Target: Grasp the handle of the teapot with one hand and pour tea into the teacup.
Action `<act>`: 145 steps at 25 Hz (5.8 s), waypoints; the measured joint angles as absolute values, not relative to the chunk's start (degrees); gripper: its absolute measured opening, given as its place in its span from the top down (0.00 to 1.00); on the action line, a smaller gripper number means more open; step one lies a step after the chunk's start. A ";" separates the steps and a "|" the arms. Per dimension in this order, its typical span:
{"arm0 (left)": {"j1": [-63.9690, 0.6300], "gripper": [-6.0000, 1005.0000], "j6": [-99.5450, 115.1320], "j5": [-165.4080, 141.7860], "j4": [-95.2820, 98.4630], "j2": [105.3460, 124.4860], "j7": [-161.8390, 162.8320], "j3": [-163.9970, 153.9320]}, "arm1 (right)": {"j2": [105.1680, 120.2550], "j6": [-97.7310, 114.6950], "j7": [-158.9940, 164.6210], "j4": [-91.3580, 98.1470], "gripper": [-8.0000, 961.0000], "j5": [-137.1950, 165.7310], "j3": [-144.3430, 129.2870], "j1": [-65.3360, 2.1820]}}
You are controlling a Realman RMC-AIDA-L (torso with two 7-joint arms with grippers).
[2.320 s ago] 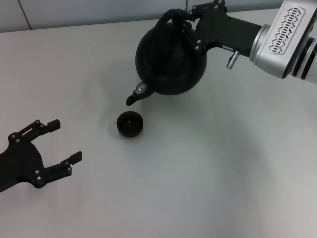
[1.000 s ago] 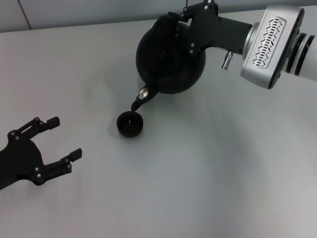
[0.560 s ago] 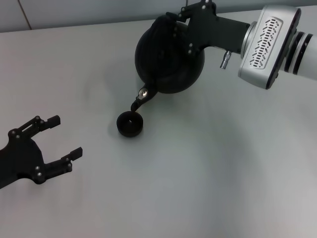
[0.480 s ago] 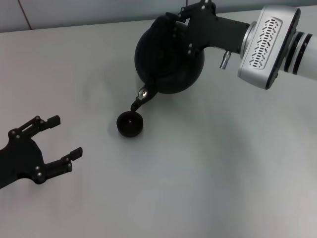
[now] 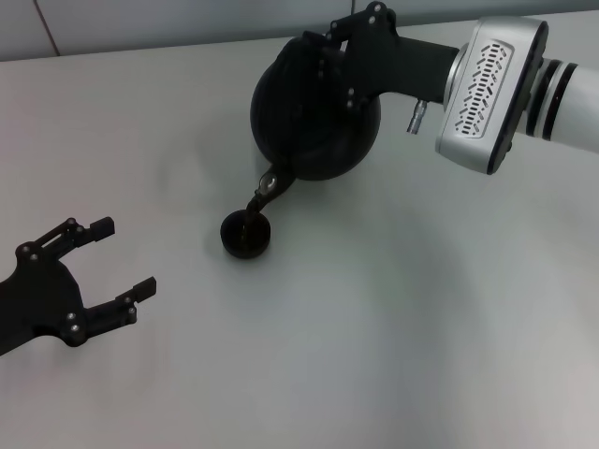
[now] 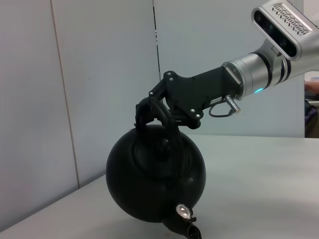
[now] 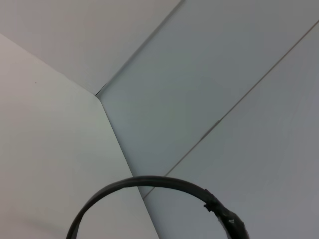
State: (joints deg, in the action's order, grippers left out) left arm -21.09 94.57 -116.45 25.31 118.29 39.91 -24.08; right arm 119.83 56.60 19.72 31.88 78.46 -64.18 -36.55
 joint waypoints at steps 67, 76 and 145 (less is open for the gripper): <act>-21.53 0.14 94.82 -116.36 25.23 118.29 39.19 -24.08 | 119.33 53.17 51.54 27.70 0.92 65.23 -64.17 -30.46; -21.82 0.14 94.83 -116.37 24.68 118.29 39.20 -24.08 | 119.26 51.02 50.50 26.39 0.92 65.41 -64.95 -30.86; -21.63 0.14 95.89 -114.92 24.61 118.30 39.20 -24.52 | 119.40 70.71 37.80 23.34 0.26 58.10 -59.41 -20.02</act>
State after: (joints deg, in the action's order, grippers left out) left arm -21.63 95.89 -114.92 24.61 118.30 39.20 -24.52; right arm 119.40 70.71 37.80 23.34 58.10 -59.41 -20.02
